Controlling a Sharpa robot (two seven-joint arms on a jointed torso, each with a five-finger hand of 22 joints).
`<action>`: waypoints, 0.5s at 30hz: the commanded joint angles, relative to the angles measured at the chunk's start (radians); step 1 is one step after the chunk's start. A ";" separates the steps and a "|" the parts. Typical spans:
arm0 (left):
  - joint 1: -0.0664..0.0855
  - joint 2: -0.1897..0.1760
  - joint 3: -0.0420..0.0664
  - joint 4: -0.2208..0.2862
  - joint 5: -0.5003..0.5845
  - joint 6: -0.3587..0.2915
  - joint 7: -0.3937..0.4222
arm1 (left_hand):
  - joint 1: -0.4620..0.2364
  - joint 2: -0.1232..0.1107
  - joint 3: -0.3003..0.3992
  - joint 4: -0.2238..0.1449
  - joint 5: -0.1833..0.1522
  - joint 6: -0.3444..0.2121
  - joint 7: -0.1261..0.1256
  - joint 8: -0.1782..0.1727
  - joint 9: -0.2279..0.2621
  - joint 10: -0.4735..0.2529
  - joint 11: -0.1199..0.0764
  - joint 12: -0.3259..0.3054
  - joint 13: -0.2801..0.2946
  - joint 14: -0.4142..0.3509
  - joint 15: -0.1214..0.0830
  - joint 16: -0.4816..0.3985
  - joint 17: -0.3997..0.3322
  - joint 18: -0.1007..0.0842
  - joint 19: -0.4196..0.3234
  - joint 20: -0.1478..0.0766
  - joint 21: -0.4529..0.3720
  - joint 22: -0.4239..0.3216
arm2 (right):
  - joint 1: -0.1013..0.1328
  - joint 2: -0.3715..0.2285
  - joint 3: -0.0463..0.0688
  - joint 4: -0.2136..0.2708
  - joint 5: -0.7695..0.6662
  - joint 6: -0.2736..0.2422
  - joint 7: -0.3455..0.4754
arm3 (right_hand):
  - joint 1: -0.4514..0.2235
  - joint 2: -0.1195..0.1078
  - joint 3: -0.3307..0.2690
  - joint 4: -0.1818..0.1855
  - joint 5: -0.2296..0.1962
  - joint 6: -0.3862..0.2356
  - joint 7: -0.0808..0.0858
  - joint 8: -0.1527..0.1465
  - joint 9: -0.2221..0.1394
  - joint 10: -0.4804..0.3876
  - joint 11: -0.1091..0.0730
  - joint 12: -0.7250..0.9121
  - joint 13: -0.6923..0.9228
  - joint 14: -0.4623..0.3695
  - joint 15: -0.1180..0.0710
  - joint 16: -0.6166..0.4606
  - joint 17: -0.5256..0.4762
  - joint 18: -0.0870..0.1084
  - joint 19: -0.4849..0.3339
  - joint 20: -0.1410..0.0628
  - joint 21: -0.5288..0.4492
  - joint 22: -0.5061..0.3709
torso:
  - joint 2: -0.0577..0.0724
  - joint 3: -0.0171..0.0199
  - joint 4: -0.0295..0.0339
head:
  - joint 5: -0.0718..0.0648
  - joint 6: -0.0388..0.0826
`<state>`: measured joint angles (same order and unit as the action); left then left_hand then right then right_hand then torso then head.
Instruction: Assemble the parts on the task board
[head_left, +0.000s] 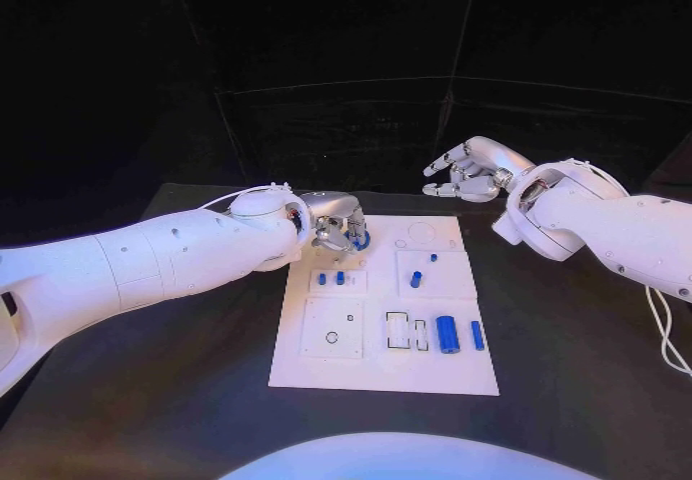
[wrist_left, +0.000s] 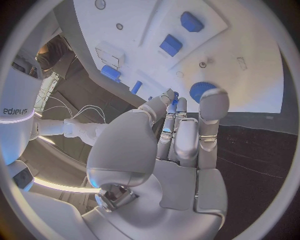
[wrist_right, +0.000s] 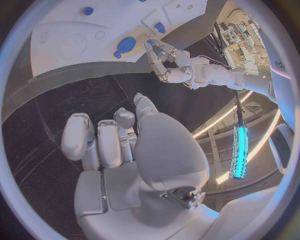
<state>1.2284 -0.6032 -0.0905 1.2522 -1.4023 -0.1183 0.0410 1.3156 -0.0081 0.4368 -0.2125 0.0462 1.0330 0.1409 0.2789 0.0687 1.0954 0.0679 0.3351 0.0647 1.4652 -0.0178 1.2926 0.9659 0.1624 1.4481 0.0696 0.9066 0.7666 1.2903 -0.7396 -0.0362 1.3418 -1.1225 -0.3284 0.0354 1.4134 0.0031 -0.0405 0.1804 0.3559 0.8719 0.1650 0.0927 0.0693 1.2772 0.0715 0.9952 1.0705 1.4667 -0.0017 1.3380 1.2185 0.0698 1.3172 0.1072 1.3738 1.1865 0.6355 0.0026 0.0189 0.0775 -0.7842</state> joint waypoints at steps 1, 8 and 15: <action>0.002 -0.016 0.002 0.010 0.019 0.025 -0.013 | -0.009 -0.002 0.006 -0.003 0.002 0.008 0.000 -0.005 0.000 0.007 0.000 -0.005 0.000 0.009 -0.005 0.005 -0.002 -0.021 0.003 -0.001 0.006 0.004 | 0.002 -0.001 0.001 0.000 -0.003 -0.010 0.004 | -0.001 0.008 0.002 0.004 0.004 -0.005 0.002 0.005 0.001 -0.005 0.002 -0.003 0.000 0.031 -0.002 -0.007 -0.001 0.016 -0.006 0.000 -0.003 -0.001 | 0.002 -0.0007 -0.0025 | 0.000 -0.001; 0.002 -0.042 0.001 0.007 0.020 0.051 -0.035 | -0.020 -0.011 0.004 -0.004 0.001 0.011 -0.001 -0.009 0.000 0.012 0.000 -0.011 0.000 0.008 -0.005 0.004 -0.007 -0.021 0.002 -0.001 0.007 0.006 | 0.002 -0.003 0.001 0.001 -0.003 -0.011 0.004 | -0.001 0.008 0.002 0.004 0.004 -0.005 0.002 0.005 0.001 -0.005 0.002 -0.003 0.000 0.031 -0.002 -0.007 -0.001 0.016 -0.006 0.000 -0.003 -0.001 | 0.001 -0.0010 -0.0009 | 0.000 0.002; -0.003 -0.049 0.000 -0.007 0.020 0.068 -0.050 | -0.023 -0.012 0.004 -0.004 0.001 0.012 -0.001 -0.010 0.000 0.013 -0.001 -0.013 0.000 0.008 -0.005 0.004 -0.009 -0.021 0.002 -0.001 0.008 0.007 | 0.002 -0.002 0.001 0.001 -0.003 -0.011 0.005 | -0.001 0.008 0.002 0.004 0.004 -0.005 0.002 0.005 0.001 -0.005 0.002 -0.003 0.000 0.031 -0.002 -0.007 -0.001 0.016 -0.006 0.000 -0.003 -0.001 | 0.002 -0.0016 -0.0022 | 0.000 0.001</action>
<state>1.2240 -0.6524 -0.0913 1.2468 -1.3908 -0.0766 0.0104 1.3038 -0.0200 0.4394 -0.2152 0.0463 1.0371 0.1379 0.2722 0.0688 1.1027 0.0676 0.3268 0.0646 1.4653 -0.0178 1.2926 0.9579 0.1469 1.4481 0.0696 0.9103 0.7732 1.2903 -0.7420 -0.0362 1.3419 -1.1225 -0.3284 0.0351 1.4134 0.0031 -0.0405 0.1804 0.3559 0.8719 0.1650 0.0927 0.0693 1.2772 0.0715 0.9952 1.0705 1.4667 -0.0017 1.3380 1.2185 0.0698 1.3172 0.1072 1.3738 1.1865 0.6368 0.0014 0.0173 0.0771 -0.7824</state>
